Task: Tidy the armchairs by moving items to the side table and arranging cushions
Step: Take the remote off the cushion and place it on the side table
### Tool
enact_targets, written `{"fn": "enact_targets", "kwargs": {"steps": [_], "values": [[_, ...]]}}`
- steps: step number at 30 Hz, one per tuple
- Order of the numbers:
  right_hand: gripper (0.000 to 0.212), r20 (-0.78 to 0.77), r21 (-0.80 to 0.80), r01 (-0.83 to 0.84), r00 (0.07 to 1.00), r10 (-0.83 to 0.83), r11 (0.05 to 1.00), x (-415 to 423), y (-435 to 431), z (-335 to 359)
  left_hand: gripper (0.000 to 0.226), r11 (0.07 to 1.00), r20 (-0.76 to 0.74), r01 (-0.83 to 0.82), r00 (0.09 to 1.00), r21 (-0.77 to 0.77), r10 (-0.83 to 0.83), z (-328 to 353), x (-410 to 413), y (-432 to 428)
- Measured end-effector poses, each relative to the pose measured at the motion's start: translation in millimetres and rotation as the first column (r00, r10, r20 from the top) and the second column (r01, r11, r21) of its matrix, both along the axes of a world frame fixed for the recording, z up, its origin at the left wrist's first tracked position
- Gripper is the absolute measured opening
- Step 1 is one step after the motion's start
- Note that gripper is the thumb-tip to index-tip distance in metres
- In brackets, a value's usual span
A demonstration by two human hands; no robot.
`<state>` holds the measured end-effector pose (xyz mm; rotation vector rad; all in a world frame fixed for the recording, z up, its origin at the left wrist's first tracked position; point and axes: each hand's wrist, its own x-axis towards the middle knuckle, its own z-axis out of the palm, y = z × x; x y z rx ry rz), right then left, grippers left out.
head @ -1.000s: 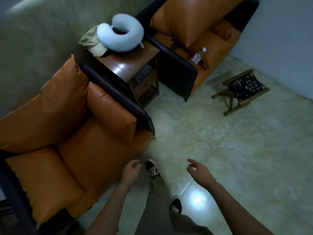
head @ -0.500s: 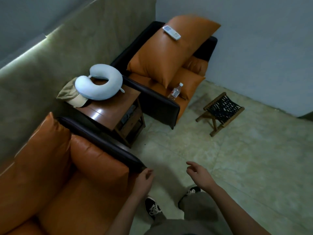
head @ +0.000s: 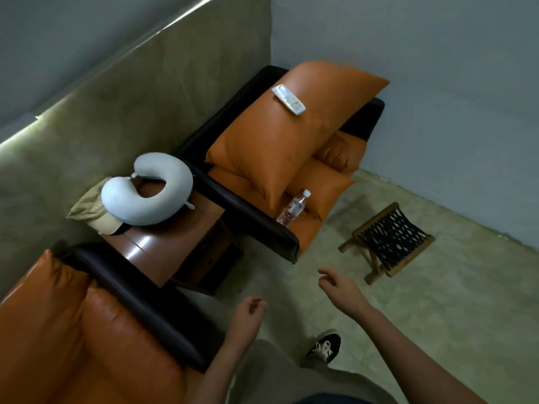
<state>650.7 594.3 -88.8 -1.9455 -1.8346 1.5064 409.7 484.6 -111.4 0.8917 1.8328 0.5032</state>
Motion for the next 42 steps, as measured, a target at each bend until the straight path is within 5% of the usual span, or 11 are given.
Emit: {"fn": "enact_targets", "kwargs": {"steps": [13,25,31,42], "values": [[0.037,0.043,0.031,0.006,0.999,-0.007,0.999,-51,215,6,0.019,0.994,0.050,-0.103,0.994,0.048,0.100,-1,-30,207],[0.038,0.085,0.341,0.028,0.994,-0.061,0.940,-83,403,50,0.036,0.983,-0.059,0.020,0.998,0.185,-0.010,29,-43,384],[0.051,0.043,0.454,-0.014,0.999,-0.007,0.891,-97,490,46,0.039,0.968,-0.203,0.143,0.974,0.207,-0.101,45,-38,466],[0.080,0.067,0.425,-0.178,0.984,0.165,0.887,-109,562,15,0.047,0.945,-0.198,-0.075,0.970,0.318,0.143,54,-35,617]]}}
